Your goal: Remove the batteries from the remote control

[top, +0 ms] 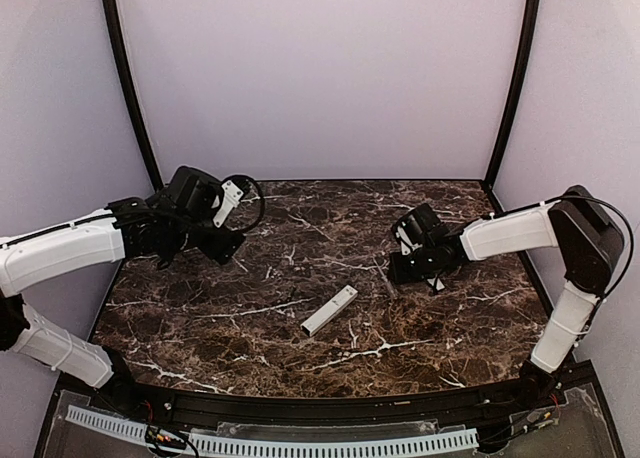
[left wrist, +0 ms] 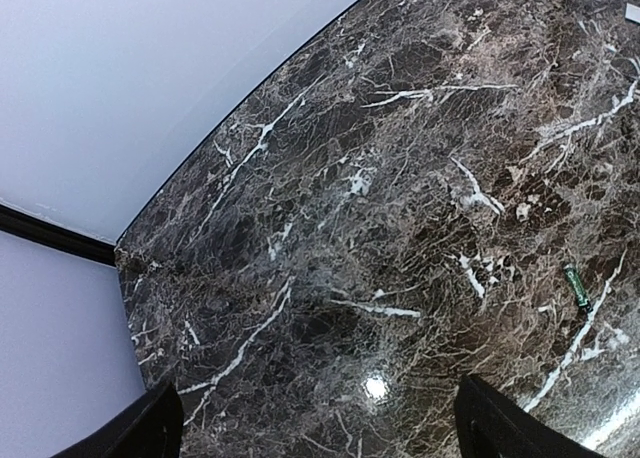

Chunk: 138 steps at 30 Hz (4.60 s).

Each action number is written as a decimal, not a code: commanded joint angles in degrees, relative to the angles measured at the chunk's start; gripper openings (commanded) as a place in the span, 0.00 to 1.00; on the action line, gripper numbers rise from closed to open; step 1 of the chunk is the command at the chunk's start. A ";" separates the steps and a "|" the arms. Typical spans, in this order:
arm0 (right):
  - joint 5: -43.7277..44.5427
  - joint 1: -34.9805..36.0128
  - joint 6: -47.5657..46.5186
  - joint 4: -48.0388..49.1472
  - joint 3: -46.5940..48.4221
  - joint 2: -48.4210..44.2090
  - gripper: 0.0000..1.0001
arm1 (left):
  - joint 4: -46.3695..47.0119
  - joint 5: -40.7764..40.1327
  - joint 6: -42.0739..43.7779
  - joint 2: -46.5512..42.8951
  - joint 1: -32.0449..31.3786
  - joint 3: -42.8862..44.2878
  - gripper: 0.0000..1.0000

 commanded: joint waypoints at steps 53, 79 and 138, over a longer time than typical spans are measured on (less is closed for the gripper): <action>9.06 -11.53 -8.72 8.22 -6.89 -24.85 0.99 | 70.56 12.40 -2.36 11.45 35.72 -34.49 0.97; 7.80 -13.52 -12.40 19.09 -14.37 -29.74 0.99 | 90.06 18.25 -5.64 16.62 40.01 -43.23 0.99; -5.40 -39.06 -29.09 78.33 -38.65 -10.88 0.99 | 90.16 18.24 -5.64 16.53 39.98 -43.41 0.98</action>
